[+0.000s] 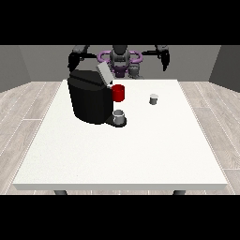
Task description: Insert the coffee pod into the coffee machine and close the lid
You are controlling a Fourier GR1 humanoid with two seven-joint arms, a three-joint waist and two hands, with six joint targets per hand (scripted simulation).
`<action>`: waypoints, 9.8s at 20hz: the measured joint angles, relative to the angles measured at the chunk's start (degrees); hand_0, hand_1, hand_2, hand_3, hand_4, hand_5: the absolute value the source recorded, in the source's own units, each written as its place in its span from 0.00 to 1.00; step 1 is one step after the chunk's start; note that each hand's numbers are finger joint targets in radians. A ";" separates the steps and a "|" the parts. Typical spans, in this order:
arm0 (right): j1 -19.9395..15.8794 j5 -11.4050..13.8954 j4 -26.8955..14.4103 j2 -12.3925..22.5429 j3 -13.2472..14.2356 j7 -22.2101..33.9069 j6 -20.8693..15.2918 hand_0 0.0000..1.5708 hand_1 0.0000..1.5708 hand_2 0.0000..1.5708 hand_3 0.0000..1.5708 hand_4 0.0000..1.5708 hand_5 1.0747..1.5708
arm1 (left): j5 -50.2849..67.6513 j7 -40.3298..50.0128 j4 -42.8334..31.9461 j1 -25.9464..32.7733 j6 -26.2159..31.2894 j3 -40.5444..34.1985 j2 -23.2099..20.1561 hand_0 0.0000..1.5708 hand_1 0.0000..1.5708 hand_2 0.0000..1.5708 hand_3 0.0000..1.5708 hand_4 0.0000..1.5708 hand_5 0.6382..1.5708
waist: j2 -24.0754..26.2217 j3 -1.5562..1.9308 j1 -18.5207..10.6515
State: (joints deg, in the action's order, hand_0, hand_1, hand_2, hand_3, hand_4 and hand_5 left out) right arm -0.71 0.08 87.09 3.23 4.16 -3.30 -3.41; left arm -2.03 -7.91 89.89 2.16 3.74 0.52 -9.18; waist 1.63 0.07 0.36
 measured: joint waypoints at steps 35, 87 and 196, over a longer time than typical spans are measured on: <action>-9.16 0.58 -6.98 -2.08 -2.43 -1.26 -5.83 0.00 0.00 0.00 0.00 0.27 1.00 | -15.00 2.84 -39.53 -27.68 1.57 -4.00 -9.08 0.51 0.51 0.54 0.32 0.00 1.00 | -9.23 -0.07 4.90; -13.27 -1.90 -14.19 -1.21 -0.84 -1.00 -4.29 0.00 0.00 0.00 0.00 0.31 1.00 | -33.39 -5.65 -50.84 -49.07 0.14 -2.59 -13.03 0.80 0.80 0.85 0.82 0.36 1.00 | -8.01 -0.07 8.47; -10.87 -4.33 -13.95 0.30 3.35 -2.51 -6.26 0.00 0.00 0.00 0.00 0.27 1.00 | -33.33 -1.72 -52.17 -60.73 8.98 -10.25 -9.22 0.00 0.00 0.00 0.00 0.16 1.00 | -4.52 -0.09 7.71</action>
State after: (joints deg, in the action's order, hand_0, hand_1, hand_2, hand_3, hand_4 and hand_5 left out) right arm -11.58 -4.26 73.14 3.53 7.51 -5.81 -9.67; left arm -35.36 -9.63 37.72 -58.57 12.72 -9.73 -18.40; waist -2.89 -0.02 8.07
